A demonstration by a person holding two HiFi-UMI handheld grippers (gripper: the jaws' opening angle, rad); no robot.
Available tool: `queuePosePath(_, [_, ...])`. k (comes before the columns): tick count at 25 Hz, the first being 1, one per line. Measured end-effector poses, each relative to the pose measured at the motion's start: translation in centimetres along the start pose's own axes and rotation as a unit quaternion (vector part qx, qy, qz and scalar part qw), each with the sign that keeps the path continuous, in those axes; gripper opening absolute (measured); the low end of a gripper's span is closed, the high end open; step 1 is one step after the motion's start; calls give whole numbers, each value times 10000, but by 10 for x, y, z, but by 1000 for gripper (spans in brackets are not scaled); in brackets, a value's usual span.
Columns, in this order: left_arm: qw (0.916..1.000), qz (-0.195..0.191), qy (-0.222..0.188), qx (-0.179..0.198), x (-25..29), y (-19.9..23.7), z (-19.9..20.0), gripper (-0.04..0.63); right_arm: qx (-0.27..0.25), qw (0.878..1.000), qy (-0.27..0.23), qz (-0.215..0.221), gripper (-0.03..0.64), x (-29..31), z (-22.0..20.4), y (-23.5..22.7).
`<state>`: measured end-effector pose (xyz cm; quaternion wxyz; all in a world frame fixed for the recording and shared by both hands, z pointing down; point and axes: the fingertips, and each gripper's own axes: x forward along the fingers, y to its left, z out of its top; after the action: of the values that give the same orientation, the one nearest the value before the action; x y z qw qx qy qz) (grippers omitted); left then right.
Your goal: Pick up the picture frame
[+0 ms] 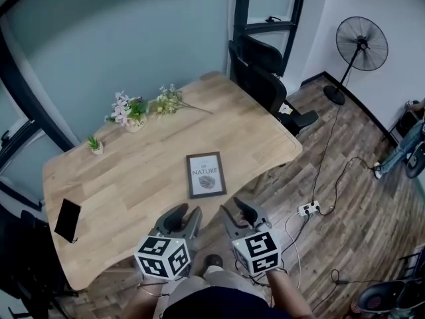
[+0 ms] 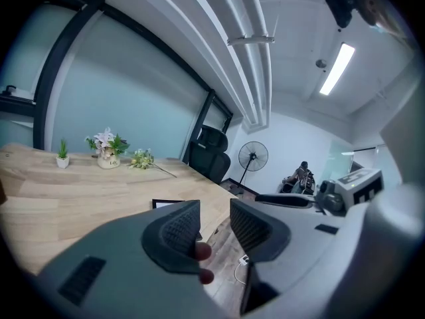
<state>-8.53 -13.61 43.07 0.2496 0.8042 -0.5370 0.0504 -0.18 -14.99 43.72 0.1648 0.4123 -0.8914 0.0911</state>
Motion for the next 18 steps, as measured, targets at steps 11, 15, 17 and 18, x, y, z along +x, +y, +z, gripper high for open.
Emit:
queuePosePath(11, [9997, 108, 217, -85, 28, 18, -3, 133, 147, 9998, 94, 85, 127, 36, -3, -15])
queuePosePath(15, [9995, 82, 283, -102, 38, 29, -1, 133, 198, 9997, 147, 30, 127, 50, -4, -20])
queuePosePath(17, [9994, 53, 336, -118, 44, 35, -1, 133, 222, 9996, 190, -18, 127, 58, -5, -24])
queuePosePath(18, [9992, 34, 369, -128, 47, 38, -1, 133, 228, 9995, 224, -47, 127, 62, -6, -26])
